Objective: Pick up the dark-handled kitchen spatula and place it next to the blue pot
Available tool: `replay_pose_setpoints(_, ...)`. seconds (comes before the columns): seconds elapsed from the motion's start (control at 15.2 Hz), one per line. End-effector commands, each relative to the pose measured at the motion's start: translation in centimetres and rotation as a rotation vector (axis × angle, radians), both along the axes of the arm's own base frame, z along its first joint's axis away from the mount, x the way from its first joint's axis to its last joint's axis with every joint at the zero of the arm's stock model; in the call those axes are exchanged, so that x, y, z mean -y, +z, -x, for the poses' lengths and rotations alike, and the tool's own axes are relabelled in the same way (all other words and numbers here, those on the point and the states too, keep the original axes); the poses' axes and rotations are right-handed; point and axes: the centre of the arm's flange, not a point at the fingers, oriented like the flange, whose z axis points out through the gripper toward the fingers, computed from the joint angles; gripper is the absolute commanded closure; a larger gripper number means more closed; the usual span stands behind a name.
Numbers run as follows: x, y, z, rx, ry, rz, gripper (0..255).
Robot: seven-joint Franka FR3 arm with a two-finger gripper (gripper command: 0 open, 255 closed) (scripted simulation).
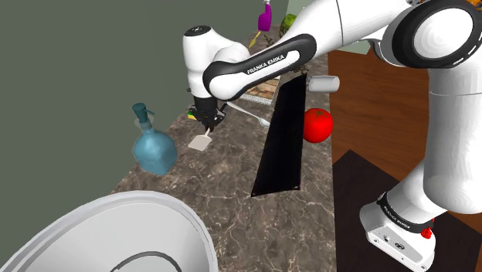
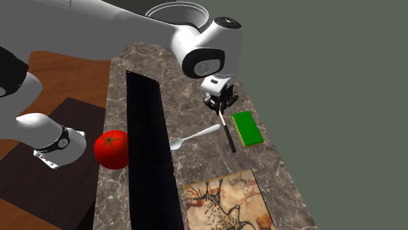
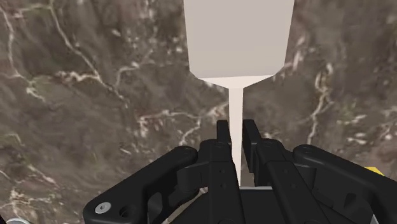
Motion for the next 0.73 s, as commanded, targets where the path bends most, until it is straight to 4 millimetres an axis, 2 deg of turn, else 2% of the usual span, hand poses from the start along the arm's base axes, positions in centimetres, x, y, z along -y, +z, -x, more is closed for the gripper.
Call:
replay_pose_setpoints(0.0, 0.1, 0.4, 0.0, -0.003, 0.0, 0.0, 255)
replay_pose_setpoints(0.66, 0.1, 5.7, 0.0, -0.003, 0.0, 0.0, 255)
